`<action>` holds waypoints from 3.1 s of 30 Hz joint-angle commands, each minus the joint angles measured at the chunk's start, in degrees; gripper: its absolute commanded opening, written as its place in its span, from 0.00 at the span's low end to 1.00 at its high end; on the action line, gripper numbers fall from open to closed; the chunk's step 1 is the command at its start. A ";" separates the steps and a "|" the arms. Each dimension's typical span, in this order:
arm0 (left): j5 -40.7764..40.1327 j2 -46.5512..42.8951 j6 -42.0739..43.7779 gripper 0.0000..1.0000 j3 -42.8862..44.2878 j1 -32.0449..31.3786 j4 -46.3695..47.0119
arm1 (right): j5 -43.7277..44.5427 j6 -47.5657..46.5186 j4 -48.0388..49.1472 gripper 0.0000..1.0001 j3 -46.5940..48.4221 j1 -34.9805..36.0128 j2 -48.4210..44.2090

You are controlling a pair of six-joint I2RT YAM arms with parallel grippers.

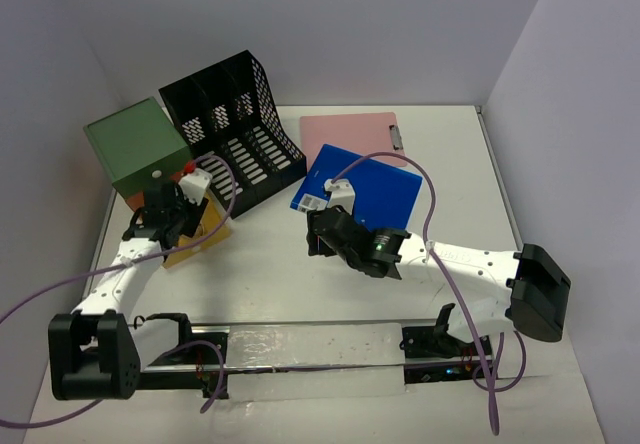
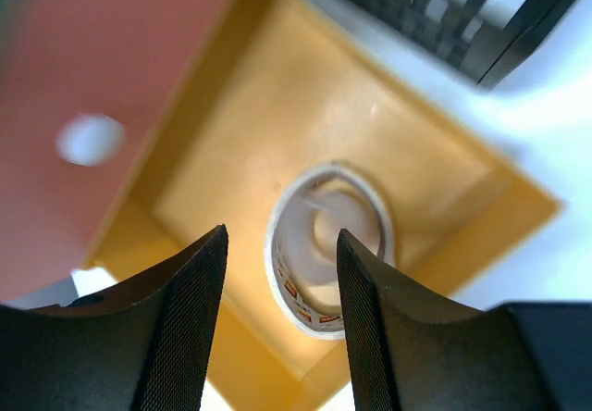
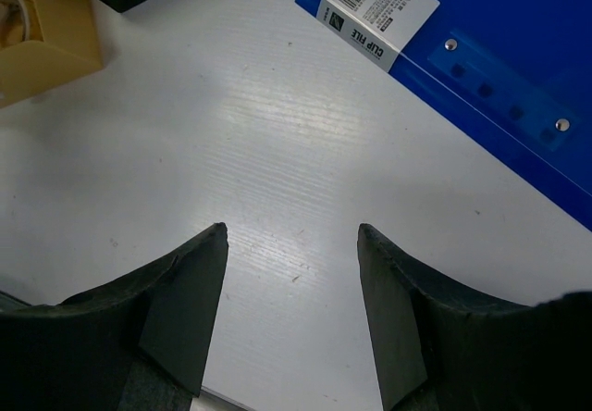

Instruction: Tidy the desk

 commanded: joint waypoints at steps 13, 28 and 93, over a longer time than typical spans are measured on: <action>25.00 -13.90 8.36 0.49 3.84 -0.35 -24.18 | -0.40 -2.62 2.80 0.65 1.95 -1.28 -0.84; 7.53 -11.12 10.49 0.42 -7.73 -9.33 -15.16 | 0.18 -2.03 2.45 0.65 1.31 -1.79 0.66; -32.95 24.09 10.15 0.77 -8.32 -4.98 39.00 | 0.39 -3.92 1.57 0.65 -1.79 -7.50 -3.90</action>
